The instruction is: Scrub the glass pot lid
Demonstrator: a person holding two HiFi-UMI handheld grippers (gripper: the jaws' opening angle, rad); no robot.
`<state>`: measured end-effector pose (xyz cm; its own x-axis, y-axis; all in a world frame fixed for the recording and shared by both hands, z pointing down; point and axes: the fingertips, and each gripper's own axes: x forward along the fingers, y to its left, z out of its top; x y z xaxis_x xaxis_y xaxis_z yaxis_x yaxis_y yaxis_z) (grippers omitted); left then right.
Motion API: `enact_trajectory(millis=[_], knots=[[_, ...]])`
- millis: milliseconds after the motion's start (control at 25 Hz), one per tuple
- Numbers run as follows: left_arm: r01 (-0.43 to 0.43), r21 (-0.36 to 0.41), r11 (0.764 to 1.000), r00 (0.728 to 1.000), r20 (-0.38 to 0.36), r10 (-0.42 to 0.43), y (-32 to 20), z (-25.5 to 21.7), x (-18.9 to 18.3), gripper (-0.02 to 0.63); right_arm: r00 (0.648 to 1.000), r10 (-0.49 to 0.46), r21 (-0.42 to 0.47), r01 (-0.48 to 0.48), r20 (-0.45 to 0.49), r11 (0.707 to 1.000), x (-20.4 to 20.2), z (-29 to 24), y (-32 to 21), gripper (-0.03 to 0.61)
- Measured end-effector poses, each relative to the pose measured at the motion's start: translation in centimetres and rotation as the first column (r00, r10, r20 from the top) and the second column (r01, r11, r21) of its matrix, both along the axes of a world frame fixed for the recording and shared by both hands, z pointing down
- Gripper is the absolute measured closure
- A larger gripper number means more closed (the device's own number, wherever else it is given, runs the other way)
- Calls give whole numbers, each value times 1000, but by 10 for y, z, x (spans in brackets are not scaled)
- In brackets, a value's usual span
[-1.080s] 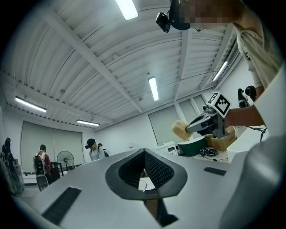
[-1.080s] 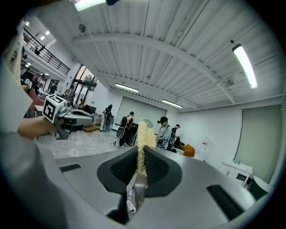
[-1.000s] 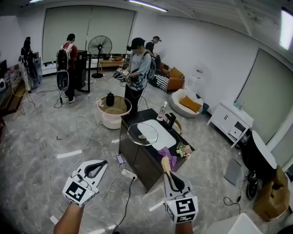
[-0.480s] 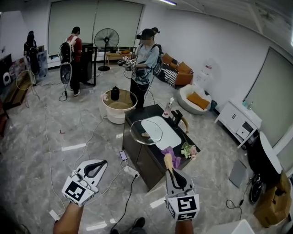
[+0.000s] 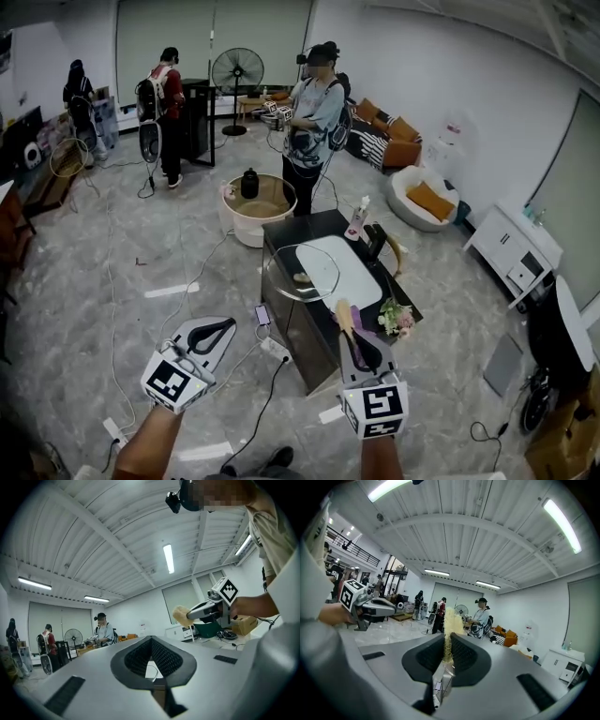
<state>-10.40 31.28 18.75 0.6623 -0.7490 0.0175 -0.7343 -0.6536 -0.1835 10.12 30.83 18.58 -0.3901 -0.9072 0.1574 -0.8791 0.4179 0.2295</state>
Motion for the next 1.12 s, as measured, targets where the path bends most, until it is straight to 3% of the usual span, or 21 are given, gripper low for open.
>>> enact_trajectory(millis=[200, 520, 720, 960, 1120], knots=[[-1, -24, 1000, 998, 68, 2, -16, 13, 26, 598, 999, -37, -12, 37, 40, 999, 19, 15, -28, 540], [102, -3, 995, 994, 32, -101, -34, 11, 20, 598, 997, -60, -32, 61, 48, 998, 39, 25, -55, 540], [95, -15, 995, 994, 45, -94, -54, 19, 20, 598, 998, -27, -56, 30, 62, 998, 50, 32, -66, 540], [26, -42, 999, 1000, 7, -26, -107, 41, 28, 598, 999, 49, -73, -47, 19, 996, 66, 44, -98, 540], [17, -48, 999, 999, -40, -19, -153, 51, 5, 598, 995, 102, -109, -102, -7, 989, 58, 55, -134, 540]])
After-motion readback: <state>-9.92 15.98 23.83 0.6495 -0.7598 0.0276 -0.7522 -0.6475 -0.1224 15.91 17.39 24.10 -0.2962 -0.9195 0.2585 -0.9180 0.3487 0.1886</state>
